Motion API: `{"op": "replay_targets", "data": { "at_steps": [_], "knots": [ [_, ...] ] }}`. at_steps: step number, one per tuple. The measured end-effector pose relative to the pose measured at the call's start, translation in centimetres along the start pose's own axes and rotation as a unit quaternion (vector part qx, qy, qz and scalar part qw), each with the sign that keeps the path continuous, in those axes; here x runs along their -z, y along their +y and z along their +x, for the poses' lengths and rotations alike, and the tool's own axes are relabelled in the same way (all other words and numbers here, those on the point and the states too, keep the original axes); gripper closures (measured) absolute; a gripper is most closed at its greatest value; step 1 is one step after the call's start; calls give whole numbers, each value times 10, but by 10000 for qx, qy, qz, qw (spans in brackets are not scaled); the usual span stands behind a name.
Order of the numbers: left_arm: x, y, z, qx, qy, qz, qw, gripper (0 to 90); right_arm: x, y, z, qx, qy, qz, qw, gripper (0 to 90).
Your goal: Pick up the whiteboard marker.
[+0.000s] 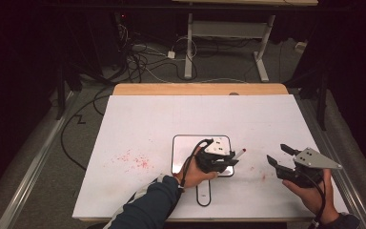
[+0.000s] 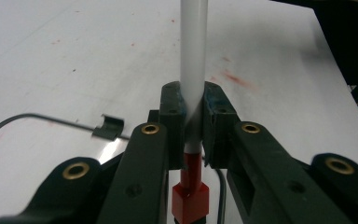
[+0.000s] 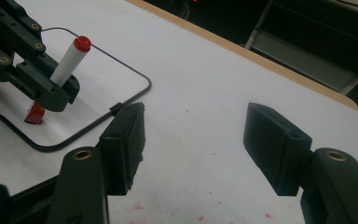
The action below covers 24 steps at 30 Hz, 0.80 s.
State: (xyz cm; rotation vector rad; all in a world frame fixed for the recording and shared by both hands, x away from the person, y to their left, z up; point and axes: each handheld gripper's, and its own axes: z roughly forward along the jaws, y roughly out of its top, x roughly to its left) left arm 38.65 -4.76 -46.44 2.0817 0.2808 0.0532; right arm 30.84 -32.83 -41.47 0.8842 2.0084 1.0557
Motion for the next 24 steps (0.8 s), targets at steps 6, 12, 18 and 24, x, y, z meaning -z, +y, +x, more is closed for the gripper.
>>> {"op": "replay_targets", "data": {
  "at_steps": [6, 12, 18, 24],
  "knots": [
    [-16, 11, -1, -25, 20, 20, 10000, 788, 0, -2, -4, -62, -56, 22, 10000, 397],
    [-14, 10, 6, 69, 12, 28, 10000, 787, -1, -2, 0, 18, -15, 45, 10000, 397],
    [4, -1, 9, 146, 20, 28, 9999, 788, -2, -1, 1, 35, -4, 38, 10000, 397],
    [33, -20, 11, 218, 236, 40, 9995, 788, -3, 0, 3, 55, 35, 39, 10000, 396]
  ]
}}
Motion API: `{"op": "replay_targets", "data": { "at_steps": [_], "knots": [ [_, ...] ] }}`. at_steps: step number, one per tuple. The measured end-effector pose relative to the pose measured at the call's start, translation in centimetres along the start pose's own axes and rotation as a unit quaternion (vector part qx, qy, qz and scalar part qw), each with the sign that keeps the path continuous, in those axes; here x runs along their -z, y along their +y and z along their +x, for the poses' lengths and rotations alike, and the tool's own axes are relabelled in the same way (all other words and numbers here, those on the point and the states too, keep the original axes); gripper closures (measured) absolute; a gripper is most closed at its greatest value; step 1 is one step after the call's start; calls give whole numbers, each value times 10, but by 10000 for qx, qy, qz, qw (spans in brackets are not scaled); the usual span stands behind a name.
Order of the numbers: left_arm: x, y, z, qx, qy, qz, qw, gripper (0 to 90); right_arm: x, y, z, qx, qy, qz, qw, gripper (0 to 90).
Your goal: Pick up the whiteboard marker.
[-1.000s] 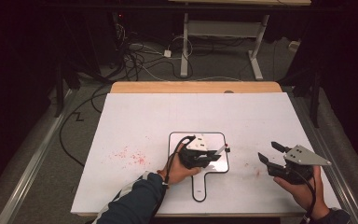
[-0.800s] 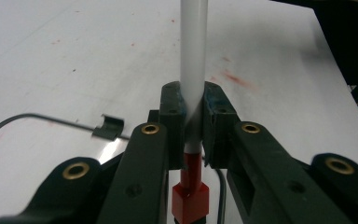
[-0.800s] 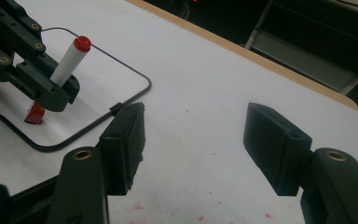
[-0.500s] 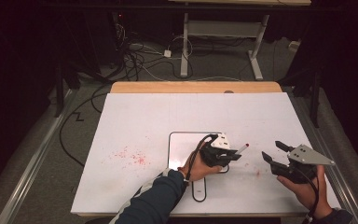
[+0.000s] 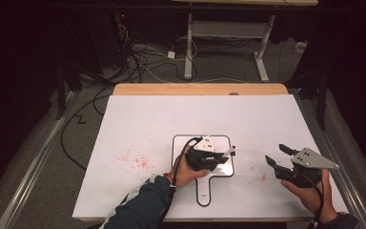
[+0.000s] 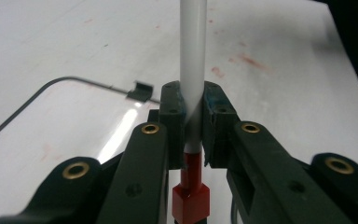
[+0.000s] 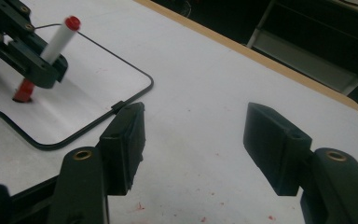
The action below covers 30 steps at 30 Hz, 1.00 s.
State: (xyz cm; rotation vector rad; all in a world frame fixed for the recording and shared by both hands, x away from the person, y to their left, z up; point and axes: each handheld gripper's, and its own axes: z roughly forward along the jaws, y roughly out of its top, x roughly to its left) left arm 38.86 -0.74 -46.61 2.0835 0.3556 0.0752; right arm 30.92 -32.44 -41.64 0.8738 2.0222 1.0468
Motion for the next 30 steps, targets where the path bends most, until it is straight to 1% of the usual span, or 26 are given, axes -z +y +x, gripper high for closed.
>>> {"op": "replay_targets", "data": {
  "at_steps": [3, 5, 7, 10, 13, 15, 17, 20, 21, 23, 24, 26, 28, 30],
  "knots": [
    [13, -7, 3, -3, 113, 68, 9999, 788, -2, 0, 2, 26, 16, 27, 10000, 397],
    [22, -13, 7, 79, 174, 56, 9998, 788, -2, 1, 2, 51, 26, 29, 10000, 397],
    [31, -19, 10, 103, 244, 38, 9996, 788, -2, 1, 3, 28, 18, 15, 10000, 397],
    [44, -27, 16, 111, 423, 104, 9990, 788, -2, 1, 2, 33, 20, 15, 10000, 397],
    [52, -31, 26, 240, 589, 41, 9980, 788, -4, 1, 2, 34, 28, 38, 10000, 397],
    [53, -32, 32, 333, 626, 20, 9975, 788, -3, 1, 3, 50, 34, 30, 10000, 397],
    [52, -31, 35, 312, 690, 31, 9971, 788, -3, 1, 3, 53, 33, 24, 10000, 397],
    [49, -29, 39, 417, 668, -23, 9969, 787, -4, 1, 3, 57, 46, 31, 10000, 397],
    [46, -28, 39, 396, 662, -8, 9970, 788, -4, 1, 3, 60, 40, 40, 10000, 397],
    [39, -23, 38, 379, 568, -26, 9977, 788, -4, 0, 2, 49, 45, 51, 10000, 397],
    [34, -20, 36, 338, 528, 8, 9980, 788, -4, 0, 2, 58, 40, 54, 10000, 396],
    [23, -13, 32, 356, 391, -20, 9986, 788, -4, 0, 2, 52, 39, 50, 10000, 397],
    [9, -3, 25, 223, 322, 64, 9992, 788, -4, 0, 2, 39, 35, 42, 10000, 397],
    [-2, 5, 20, 155, 180, 85, 9997, 788, -3, 0, 2, 48, 29, 42, 10000, 397]
  ]
}}
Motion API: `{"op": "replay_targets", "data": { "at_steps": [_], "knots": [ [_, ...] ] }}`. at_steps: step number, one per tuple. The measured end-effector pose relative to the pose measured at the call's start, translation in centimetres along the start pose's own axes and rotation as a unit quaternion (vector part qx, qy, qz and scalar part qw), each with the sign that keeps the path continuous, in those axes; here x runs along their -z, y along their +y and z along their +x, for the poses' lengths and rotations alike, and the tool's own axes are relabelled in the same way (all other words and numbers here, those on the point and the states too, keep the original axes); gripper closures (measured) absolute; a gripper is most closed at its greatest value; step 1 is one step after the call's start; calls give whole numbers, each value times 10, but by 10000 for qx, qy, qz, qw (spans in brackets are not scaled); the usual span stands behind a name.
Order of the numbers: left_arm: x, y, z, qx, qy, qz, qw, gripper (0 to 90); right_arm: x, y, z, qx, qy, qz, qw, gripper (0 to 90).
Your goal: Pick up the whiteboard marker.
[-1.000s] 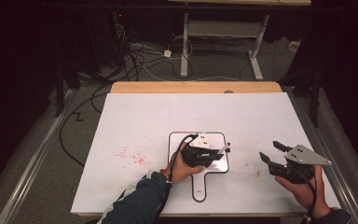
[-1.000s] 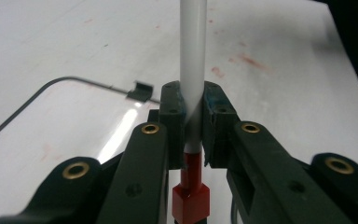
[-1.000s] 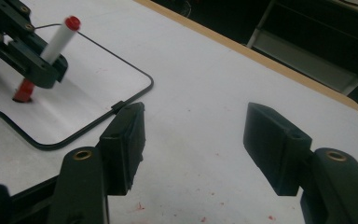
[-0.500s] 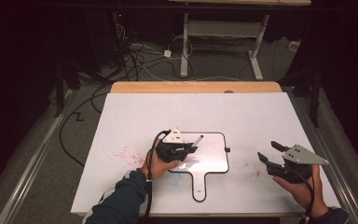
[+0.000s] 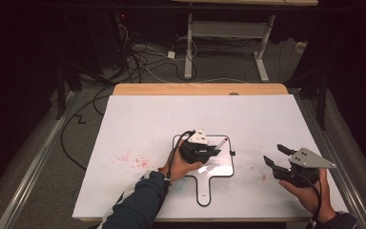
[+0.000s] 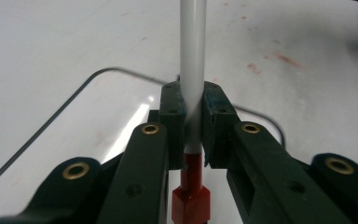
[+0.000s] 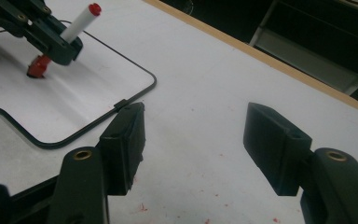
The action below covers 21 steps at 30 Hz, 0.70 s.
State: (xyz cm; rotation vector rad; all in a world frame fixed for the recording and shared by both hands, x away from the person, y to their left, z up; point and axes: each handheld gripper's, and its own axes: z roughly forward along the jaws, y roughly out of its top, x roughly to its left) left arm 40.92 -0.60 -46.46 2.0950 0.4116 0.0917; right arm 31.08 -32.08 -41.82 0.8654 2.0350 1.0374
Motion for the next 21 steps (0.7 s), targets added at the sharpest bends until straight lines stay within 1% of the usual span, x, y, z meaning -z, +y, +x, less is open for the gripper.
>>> {"op": "replay_targets", "data": {
  "at_steps": [2, 4, 7, 9, 12, 14, 16, 18, 20, 21],
  "knots": [
    [-10, 6, -5, -80, -78, 14, 9999, 787, 1, 0, -1, 0, 5, 0, 10000, 397],
    [-16, 9, -8, -93, -144, 0, 9999, 788, 1, -1, -1, -18, -8, -5, 10000, 397],
    [-18, 11, -10, -95, -162, -14, 9998, 787, 3, -1, -2, -46, -14, -17, 10000, 397],
    [-14, 10, -8, -60, -159, -40, 9998, 787, 4, -2, -3, -50, -17, -22, 10000, 397],
    [-7, 10, -8, 2, -112, -142, 9998, 786, 4, -2, -3, -67, -17, -21, 10000, 396],
    [-2, 10, -12, -58, -41, -157, 9999, 785, 4, -2, -2, -67, -14, -28, 10000, 397],
    [4, 9, -16, -114, -32, -242, 9996, 785, 4, -1, -2, -95, 28, -39, 9999, 402],
    [9, 7, -20, -130, -50, -317, 9994, 785, 3, -1, -2, -146, 89, -50, 9998, 404],
    [13, 6, -23, -155, 4, -345, 9993, 784, 2, -1, -1, -136, 111, -47, 9998, 406],
    [16, 5, -24, -153, -3, -384, 9991, 784, 1, 0, 0, -113, 142, -50, 9998, 407]
  ]
}}
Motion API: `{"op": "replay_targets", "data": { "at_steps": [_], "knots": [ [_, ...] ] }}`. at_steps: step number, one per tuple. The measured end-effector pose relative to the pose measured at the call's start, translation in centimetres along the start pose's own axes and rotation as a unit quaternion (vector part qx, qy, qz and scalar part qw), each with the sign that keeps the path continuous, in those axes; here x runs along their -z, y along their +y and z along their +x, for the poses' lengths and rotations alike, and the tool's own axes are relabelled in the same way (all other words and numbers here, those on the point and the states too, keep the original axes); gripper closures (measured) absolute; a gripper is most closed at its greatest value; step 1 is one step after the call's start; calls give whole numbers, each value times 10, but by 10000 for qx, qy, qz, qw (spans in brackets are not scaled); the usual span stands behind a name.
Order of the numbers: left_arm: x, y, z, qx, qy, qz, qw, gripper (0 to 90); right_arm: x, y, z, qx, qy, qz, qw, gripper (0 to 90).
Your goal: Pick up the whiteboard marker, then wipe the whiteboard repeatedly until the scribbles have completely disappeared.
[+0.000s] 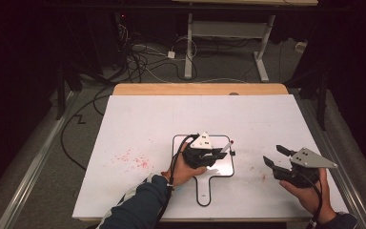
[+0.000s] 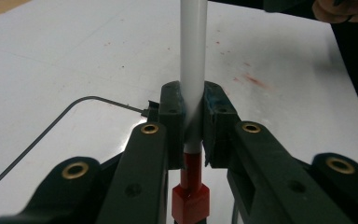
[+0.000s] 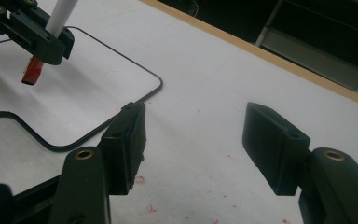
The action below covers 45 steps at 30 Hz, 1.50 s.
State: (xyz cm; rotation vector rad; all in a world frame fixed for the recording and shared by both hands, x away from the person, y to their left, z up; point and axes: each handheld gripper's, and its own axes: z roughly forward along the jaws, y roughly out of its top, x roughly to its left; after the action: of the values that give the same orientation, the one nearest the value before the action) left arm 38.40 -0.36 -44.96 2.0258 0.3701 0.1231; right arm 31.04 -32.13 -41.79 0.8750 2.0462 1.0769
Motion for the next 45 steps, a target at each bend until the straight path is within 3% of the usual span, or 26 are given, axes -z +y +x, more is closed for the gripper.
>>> {"op": "replay_targets", "data": {
  "at_steps": [9, 19, 26, 30, 33, 37, 39, 41, 44, 45],
  "knots": [
    [13, -6, -9, -38, 39, -171, 9998, 784, -6, 7, 8, 41, 356, -69, 9993, 426],
    [15, -7, -21, -187, 42, -85, 9998, 784, -9, 12, 19, 243, 657, -118, 9975, 444],
    [14, -11, -26, -162, 27, -51, 9999, 783, -8, 18, 25, 262, 959, -234, 9948, 440],
    [13, -9, -29, -156, 2, -108, 9998, 783, -7, 23, 29, 73, 1287, -353, 9910, 436],
    [9, -9, -32, -186, -10, -134, 9997, 783, -6, 29, 36, 83, 1512, -429, 9875, 447],
    [6, -9, -38, -210, -5, -132, 9997, 782, -9, 35, 41, -102, 1839, -519, 9815, 465],
    [4, -9, -41, -206, -30, -183, 9996, 782, -12, 37, 44, -293, 2067, -527, 9765, 474],
    [2, -7, -43, -227, -50, -189, 9996, 782, -16, 38, 47, -340, 2164, -519, 9743, 482],
    [-2, -5, -47, -268, -46, -226, 9994, 781, -22, 40, 51, -459, 2370, -510, 9691, 528],
    [-2, -5, -48, -242, -56, -228, 9994, 779, -24, 40, 52, -507, 2426, -522, 9674, 591]
  ]
}}
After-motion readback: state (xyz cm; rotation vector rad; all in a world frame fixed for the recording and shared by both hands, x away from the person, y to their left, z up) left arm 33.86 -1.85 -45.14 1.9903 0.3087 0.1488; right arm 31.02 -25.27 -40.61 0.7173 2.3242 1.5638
